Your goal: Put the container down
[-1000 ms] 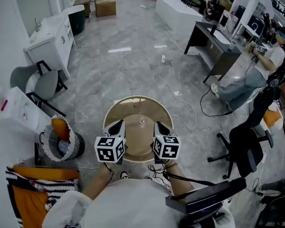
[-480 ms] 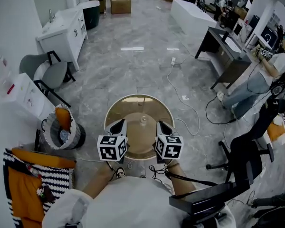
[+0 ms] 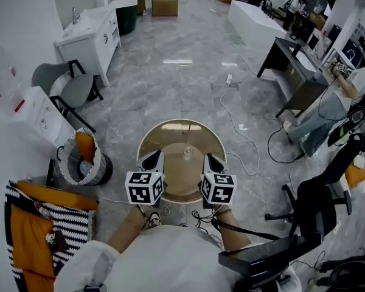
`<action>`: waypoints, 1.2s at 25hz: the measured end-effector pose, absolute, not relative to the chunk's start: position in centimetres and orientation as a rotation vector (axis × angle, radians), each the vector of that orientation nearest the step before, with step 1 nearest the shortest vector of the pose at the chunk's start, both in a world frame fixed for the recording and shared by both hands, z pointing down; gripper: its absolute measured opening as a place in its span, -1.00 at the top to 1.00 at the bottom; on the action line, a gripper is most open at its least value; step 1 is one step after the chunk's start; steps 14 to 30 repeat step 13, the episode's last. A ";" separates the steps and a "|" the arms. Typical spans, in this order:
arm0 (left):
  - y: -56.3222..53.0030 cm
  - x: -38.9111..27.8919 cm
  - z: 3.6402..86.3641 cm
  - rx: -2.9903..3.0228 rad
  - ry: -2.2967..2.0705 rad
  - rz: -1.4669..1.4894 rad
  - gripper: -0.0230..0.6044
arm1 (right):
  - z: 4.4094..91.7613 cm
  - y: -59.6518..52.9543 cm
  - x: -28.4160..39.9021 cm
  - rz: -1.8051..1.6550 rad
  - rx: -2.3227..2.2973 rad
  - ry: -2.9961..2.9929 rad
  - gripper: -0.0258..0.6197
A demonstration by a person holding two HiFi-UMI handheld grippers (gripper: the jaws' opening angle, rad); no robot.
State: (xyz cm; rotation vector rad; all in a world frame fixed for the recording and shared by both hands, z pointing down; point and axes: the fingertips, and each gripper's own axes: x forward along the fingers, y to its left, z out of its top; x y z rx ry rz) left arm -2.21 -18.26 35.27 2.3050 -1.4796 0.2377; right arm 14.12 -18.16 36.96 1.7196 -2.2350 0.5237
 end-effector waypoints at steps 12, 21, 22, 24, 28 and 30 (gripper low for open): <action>-18.4 -1.9 35.3 2.316 -1.472 0.244 0.91 | 37.2 -18.2 14.4 0.536 1.731 -2.232 0.85; -18.5 -1.8 35.3 2.317 -1.471 0.245 0.91 | 37.2 -18.2 14.6 0.537 1.732 -2.231 0.85; -18.5 -1.8 35.3 2.317 -1.471 0.245 0.91 | 37.2 -18.2 14.6 0.537 1.732 -2.231 0.85; -18.5 -1.8 35.3 2.317 -1.471 0.245 0.91 | 37.2 -18.2 14.6 0.537 1.732 -2.231 0.85; -18.5 -1.8 35.3 2.317 -1.471 0.245 0.91 | 37.2 -18.2 14.6 0.537 1.732 -2.231 0.85; -18.5 -1.8 35.3 2.317 -1.471 0.245 0.91 | 37.2 -18.2 14.6 0.537 1.732 -2.231 0.85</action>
